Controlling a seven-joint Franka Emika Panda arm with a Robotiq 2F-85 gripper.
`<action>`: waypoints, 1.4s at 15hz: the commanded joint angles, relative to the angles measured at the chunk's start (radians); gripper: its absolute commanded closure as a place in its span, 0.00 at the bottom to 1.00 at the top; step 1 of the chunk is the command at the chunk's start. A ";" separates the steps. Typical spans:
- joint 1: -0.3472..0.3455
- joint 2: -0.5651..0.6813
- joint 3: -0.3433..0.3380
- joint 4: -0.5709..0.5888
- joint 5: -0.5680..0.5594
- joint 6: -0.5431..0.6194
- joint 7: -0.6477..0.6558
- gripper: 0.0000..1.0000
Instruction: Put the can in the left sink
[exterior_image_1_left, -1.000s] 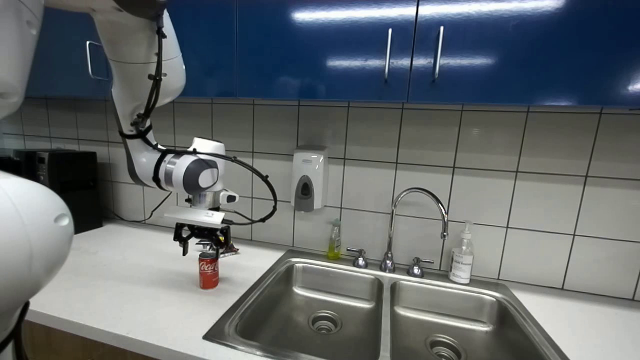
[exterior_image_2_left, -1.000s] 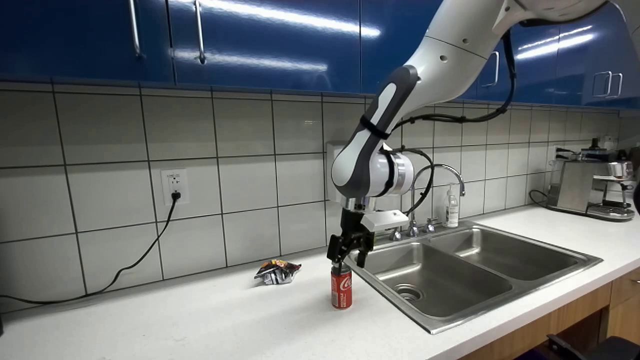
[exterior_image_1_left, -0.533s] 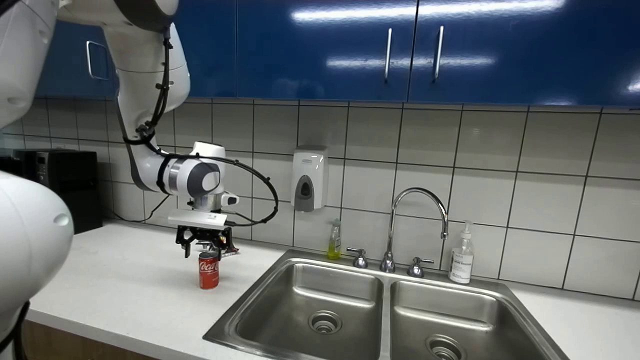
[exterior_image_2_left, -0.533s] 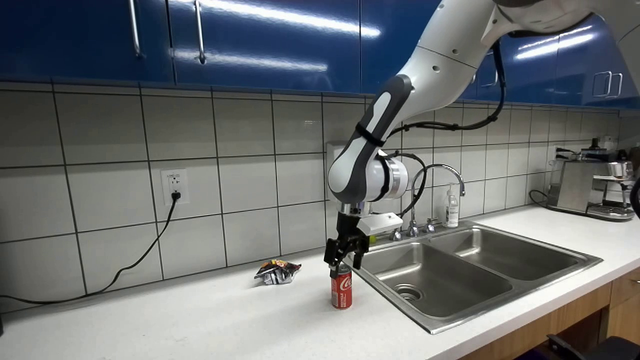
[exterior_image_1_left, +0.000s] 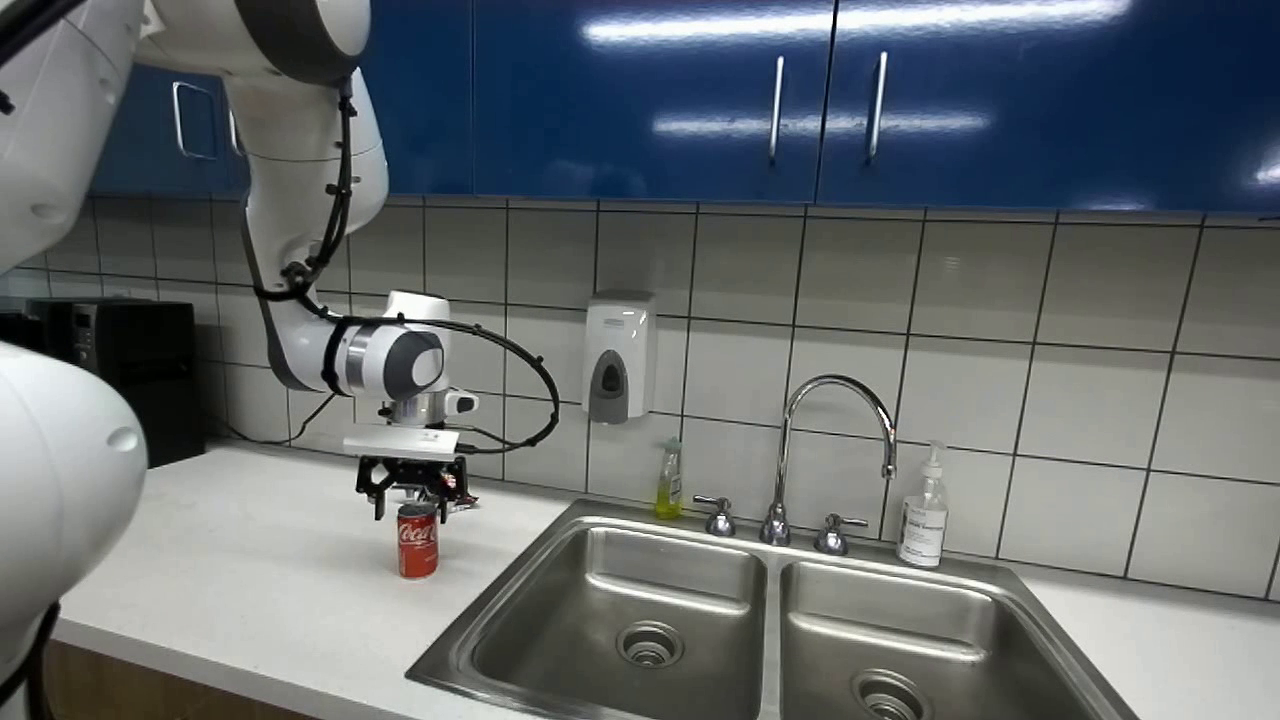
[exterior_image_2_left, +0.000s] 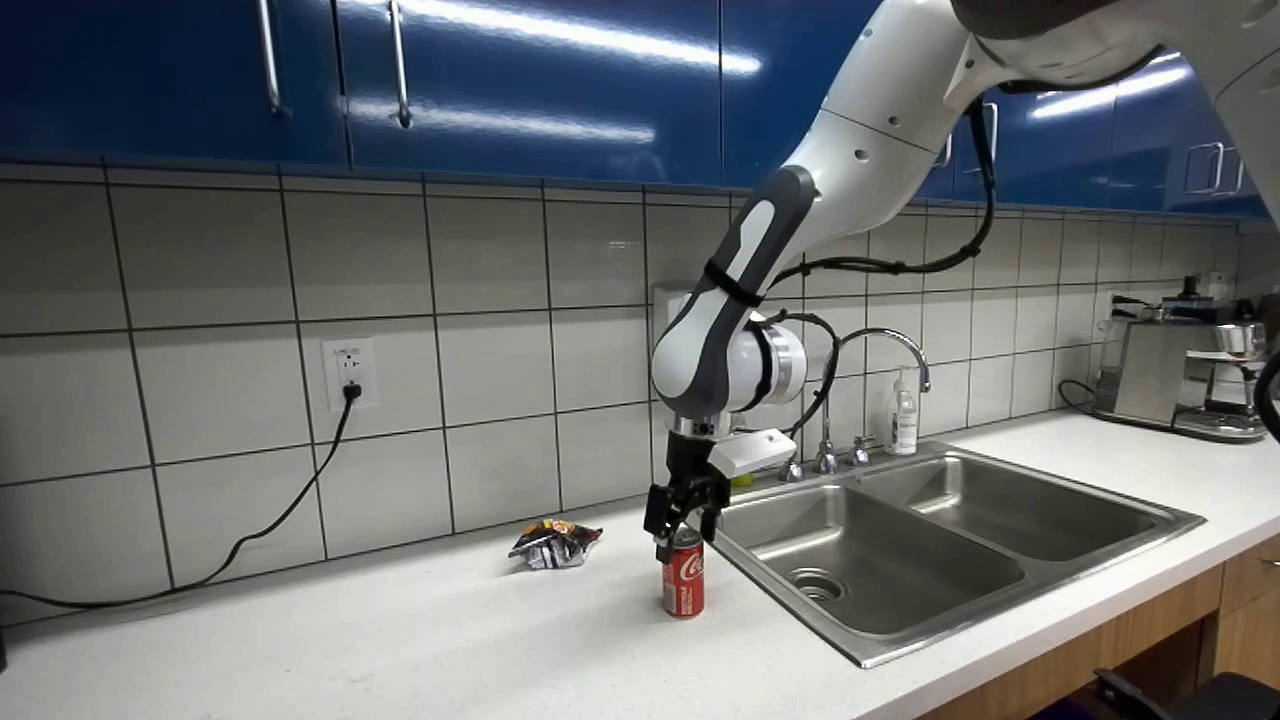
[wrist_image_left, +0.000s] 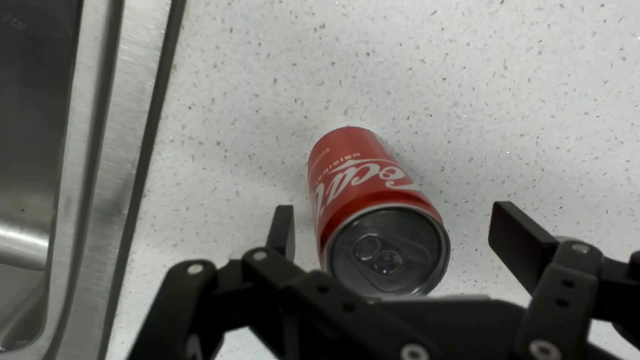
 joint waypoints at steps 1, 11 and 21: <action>-0.015 0.031 0.014 0.036 -0.051 0.002 0.044 0.00; -0.006 0.076 -0.001 0.085 -0.107 -0.006 0.089 0.00; 0.002 0.077 -0.015 0.095 -0.131 -0.041 0.139 0.62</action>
